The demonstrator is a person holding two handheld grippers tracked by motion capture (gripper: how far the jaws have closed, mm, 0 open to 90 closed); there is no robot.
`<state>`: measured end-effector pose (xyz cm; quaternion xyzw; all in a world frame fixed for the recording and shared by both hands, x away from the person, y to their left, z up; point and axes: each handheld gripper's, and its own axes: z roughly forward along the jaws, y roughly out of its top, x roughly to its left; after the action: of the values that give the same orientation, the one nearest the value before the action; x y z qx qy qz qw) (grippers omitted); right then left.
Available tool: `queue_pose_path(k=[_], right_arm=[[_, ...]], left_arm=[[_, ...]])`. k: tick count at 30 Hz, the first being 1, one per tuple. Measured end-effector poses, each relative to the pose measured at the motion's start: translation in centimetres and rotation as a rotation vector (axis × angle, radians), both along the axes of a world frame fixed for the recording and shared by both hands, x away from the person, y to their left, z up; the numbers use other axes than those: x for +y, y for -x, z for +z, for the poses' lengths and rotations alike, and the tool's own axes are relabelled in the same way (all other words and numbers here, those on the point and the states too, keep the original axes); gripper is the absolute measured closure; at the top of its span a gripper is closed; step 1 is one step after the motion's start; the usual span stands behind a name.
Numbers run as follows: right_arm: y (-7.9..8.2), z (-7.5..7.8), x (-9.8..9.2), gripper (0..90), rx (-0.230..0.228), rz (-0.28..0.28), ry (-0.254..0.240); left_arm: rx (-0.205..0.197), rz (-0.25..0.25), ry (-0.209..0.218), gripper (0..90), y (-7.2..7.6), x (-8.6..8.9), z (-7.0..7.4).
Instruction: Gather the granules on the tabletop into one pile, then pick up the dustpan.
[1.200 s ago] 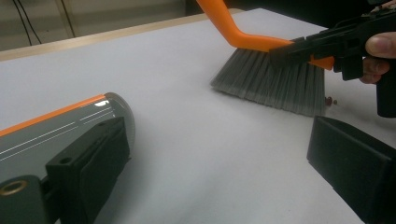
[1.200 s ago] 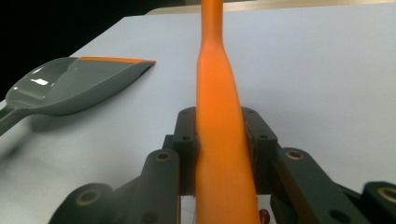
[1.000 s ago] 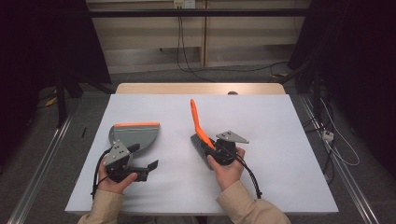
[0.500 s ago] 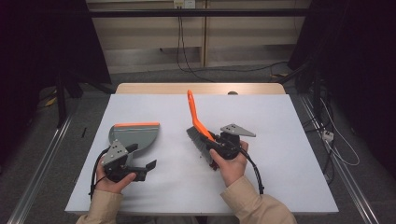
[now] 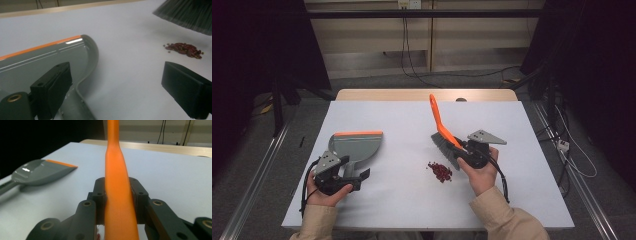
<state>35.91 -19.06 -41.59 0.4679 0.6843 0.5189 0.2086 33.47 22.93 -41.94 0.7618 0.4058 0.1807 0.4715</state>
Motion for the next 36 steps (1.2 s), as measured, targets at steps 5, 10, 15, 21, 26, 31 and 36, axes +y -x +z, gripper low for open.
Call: queue_pose_path(k=[5,10,15,21,26,31,36], right_arm=[[0.3,-0.6,-1.2,71.4,-0.007,0.005,0.021],[0.3,-0.8,-2.0,71.4,-0.011,0.004,0.029],[0.3,-1.0,-2.2,71.4,-0.012,0.002,0.046],[0.4,-1.1,-2.7,71.4,-0.016,-0.008,0.059],[0.6,-1.2,-3.1,71.4,-0.014,-0.013,0.062],[0.6,-1.2,-3.4,71.4,-0.019,-0.022,0.062],[0.6,-1.3,-3.3,71.4,-0.019,-0.023,0.07]], left_arm=[[0.016,0.012,-0.011,10.7,0.0,0.5,-0.4],[0.029,0.038,-0.019,12.1,0.1,1.0,-0.5],[0.05,0.067,-0.032,13.3,0.0,1.5,-0.9],[0.076,0.109,-0.054,15.6,0.1,2.0,-1.2],[0.098,0.131,-0.075,18.7,0.0,2.1,-1.5],[0.133,0.168,-0.092,22.6,-0.3,1.9,-1.9],[0.155,0.22,-0.116,27.0,-1.0,1.3,-2.0]])
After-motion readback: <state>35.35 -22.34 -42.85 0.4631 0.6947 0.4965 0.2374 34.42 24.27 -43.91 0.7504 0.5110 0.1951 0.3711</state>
